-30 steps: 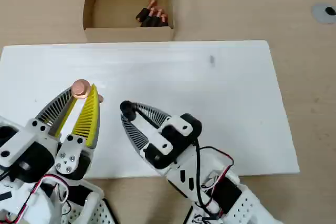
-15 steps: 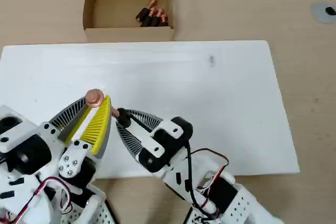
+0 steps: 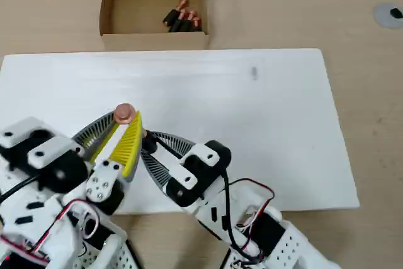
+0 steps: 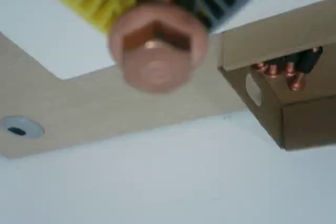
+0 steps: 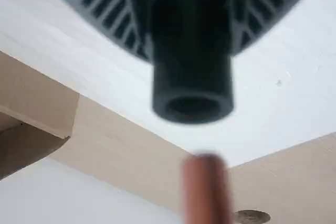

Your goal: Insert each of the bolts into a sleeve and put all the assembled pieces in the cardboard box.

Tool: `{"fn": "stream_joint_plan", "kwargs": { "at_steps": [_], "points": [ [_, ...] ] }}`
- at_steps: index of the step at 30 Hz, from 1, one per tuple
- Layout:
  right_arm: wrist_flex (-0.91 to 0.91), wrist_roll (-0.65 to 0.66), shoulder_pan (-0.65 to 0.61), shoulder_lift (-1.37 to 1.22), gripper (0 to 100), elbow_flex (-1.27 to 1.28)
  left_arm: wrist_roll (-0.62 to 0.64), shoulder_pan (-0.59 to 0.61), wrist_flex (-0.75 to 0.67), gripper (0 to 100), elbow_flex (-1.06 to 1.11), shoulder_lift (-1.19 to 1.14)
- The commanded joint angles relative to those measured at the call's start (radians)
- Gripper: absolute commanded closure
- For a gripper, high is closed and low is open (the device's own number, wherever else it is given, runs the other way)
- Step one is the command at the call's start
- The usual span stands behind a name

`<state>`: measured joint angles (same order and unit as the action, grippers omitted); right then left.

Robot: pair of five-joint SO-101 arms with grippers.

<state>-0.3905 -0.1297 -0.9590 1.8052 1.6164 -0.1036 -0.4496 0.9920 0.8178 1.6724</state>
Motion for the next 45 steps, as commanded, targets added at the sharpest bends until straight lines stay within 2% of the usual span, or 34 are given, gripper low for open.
{"fn": "stream_joint_plan", "kwargs": {
  "at_steps": [1,7,13,26,45],
  "points": [
    [0.028,-0.008,-0.008,0.044,98.8,-0.01,-0.009,-0.011,-0.081,99,0.051,-0.005],
    [0.028,-0.008,-0.008,0.044,98.8,-0.015,-0.064,0.014,-0.112,99,0.098,-0.002],
    [0.028,-0.008,-0.008,0.044,98.8,-0.035,-0.031,0.091,-0.107,99,0.091,-0.001],
    [0.028,-0.006,-0.007,0.044,98.8,-0.031,-0.002,0.089,-0.021,99,0.0,-0.005],
    [0.028,-0.006,0.036,0.044,98.8,-0.002,0.0,0.02,-0.02,99,-0.055,-0.067]
  ]
}}
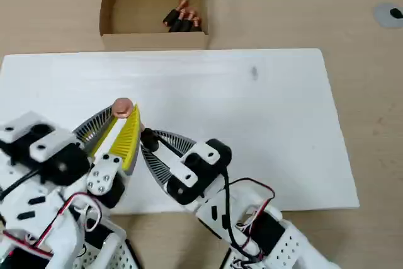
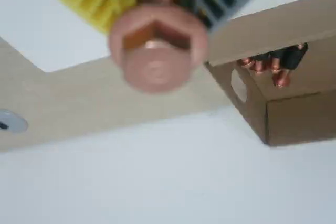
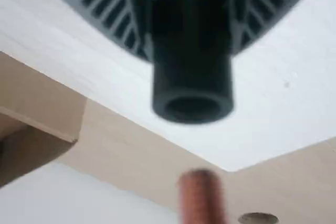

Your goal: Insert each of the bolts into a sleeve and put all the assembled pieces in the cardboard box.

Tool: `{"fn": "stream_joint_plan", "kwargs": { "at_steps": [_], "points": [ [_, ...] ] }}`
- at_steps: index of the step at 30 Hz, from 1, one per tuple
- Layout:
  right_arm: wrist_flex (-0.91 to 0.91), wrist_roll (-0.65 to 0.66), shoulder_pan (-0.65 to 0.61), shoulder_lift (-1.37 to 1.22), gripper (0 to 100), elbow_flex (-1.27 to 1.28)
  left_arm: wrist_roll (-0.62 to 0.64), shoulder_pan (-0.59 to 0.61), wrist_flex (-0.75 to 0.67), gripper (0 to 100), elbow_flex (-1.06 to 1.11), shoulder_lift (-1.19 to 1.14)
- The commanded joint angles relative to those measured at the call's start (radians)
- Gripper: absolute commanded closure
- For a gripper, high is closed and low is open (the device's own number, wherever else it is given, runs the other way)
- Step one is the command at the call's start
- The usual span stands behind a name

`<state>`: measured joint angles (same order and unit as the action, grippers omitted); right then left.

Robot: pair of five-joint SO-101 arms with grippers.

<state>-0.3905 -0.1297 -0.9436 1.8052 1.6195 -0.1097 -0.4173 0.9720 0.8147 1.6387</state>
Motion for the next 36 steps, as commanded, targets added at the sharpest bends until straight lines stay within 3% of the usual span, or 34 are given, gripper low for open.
{"fn": "stream_joint_plan", "kwargs": {
  "at_steps": [1,23,36],
  "points": [
    [0.028,-0.006,0.021,0.044,98.8,-0.005,0.006,-0.012,0.0,99,-0.052,-0.042],
    [0.028,-0.008,0.068,0.044,98.8,-0.021,0.048,-0.051,0.054,99,-0.04,-0.062],
    [0.028,-0.008,0.068,0.044,98.8,-0.033,0.054,-0.026,0.009,99,-0.037,-0.061]
  ]
}}
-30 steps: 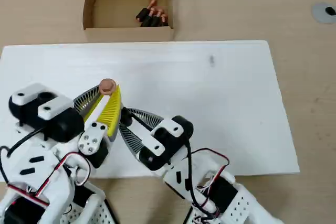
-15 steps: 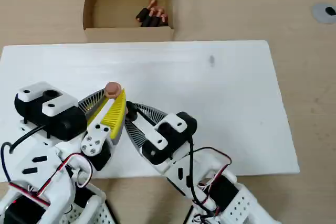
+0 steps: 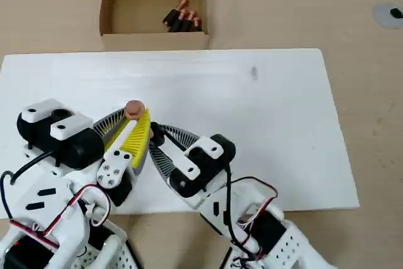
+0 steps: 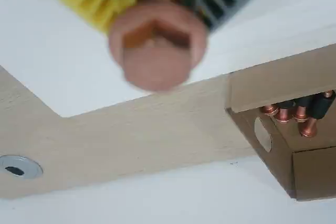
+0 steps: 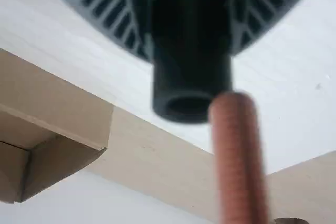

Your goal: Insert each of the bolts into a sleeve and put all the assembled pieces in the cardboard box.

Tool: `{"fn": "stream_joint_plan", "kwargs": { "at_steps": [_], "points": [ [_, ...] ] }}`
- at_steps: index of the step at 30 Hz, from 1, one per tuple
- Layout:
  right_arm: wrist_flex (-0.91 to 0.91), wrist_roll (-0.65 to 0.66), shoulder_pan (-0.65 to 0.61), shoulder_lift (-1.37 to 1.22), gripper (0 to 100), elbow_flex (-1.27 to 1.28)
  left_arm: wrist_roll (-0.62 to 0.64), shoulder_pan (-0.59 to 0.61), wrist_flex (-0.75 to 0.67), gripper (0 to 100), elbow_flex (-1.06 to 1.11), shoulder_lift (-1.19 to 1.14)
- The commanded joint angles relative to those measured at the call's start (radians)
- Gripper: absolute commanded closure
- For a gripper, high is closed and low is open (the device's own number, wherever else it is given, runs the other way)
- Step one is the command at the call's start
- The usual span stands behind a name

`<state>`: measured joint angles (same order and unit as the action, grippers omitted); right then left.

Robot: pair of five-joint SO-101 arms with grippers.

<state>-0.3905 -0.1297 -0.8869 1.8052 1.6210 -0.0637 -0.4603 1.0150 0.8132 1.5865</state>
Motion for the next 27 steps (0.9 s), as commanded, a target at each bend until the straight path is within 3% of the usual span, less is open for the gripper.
{"fn": "stream_joint_plan", "kwargs": {
  "at_steps": [1,6,27],
  "points": [
    [0.028,-0.008,0.012,0.044,98.8,-0.035,0.008,0.034,-0.046,99,-0.032,-0.008],
    [0.028,-0.008,0.008,0.044,98.8,-0.036,0.008,0.078,-0.118,99,0.046,-0.005],
    [0.028,-0.008,0.007,0.044,98.8,-0.036,0.11,0.072,-0.118,99,0.052,-0.008]
  ]
}}
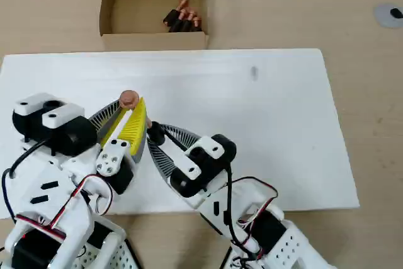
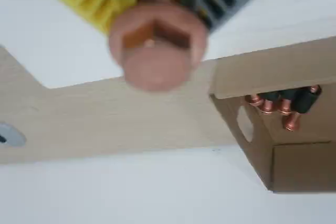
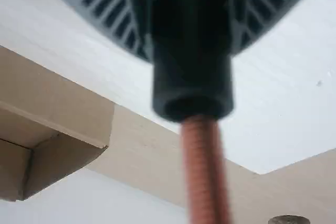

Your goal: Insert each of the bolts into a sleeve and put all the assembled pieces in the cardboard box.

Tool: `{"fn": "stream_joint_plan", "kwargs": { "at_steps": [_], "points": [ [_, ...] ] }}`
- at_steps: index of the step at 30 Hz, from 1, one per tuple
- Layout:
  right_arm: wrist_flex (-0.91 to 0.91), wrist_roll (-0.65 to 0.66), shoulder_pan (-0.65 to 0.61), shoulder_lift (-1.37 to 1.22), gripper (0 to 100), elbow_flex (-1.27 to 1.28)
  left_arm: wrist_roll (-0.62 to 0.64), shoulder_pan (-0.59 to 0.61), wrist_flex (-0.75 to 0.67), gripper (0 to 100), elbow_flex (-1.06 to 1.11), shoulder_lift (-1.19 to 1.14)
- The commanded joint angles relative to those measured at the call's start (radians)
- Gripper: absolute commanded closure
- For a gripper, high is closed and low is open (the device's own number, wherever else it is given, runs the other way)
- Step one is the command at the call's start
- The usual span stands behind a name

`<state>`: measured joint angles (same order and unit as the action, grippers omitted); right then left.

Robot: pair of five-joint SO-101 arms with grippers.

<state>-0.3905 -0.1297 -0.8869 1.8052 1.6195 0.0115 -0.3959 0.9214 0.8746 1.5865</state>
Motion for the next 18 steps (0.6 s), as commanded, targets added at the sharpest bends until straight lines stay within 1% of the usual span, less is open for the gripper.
{"fn": "stream_joint_plan", "kwargs": {
  "at_steps": [1,9,13,18],
  "points": [
    [0.028,-0.008,0.007,0.044,98.8,-0.035,0.04,0.008,-0.025,99,-0.006,-0.008],
    [0.028,-0.008,0.008,0.044,98.8,-0.035,0.044,0.006,-0.023,99,-0.006,-0.008],
    [0.028,-0.008,0.007,0.044,98.8,-0.035,0.044,-0.04,-0.017,99,-0.005,-0.008],
    [0.028,-0.008,0.01,0.044,98.8,-0.045,0.044,-0.043,-0.021,99,0.012,-0.008]
  ]
}}
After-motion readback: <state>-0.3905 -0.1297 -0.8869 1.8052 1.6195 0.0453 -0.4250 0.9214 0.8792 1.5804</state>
